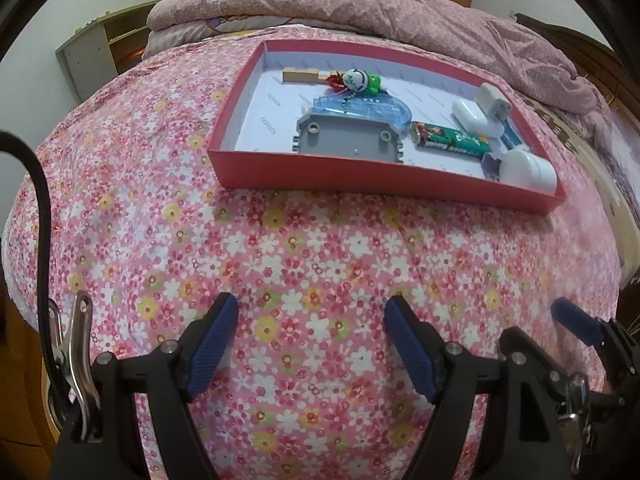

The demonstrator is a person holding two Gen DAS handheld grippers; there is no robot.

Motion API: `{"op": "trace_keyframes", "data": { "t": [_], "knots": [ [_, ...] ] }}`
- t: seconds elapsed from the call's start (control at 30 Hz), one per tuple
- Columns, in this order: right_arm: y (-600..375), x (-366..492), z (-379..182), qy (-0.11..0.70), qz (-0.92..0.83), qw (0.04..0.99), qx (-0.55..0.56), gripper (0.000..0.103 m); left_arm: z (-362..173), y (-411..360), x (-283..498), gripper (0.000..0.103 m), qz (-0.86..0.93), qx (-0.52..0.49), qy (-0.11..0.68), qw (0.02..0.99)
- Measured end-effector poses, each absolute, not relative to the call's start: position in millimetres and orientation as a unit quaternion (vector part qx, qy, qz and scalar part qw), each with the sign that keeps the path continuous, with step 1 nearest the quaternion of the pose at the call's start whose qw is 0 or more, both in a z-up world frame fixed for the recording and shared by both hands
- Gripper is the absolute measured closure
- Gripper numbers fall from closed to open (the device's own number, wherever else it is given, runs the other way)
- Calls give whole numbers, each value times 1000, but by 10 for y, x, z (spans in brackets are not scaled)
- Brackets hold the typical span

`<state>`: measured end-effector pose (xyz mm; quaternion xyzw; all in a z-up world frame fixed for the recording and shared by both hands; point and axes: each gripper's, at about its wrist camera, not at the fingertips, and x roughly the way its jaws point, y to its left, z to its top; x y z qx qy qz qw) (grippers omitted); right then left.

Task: Organize rigid objects

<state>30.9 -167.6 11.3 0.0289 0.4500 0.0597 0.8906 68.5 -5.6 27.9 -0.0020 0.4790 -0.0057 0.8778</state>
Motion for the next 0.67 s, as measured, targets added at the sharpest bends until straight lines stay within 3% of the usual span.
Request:
{"op": "trace_keyframes", "data": {
  "t": [0.67],
  "knots": [
    [-1686, 291, 109, 446, 60, 892, 29, 26, 278, -73, 658, 21, -1, -4, 474, 880]
  ]
}}
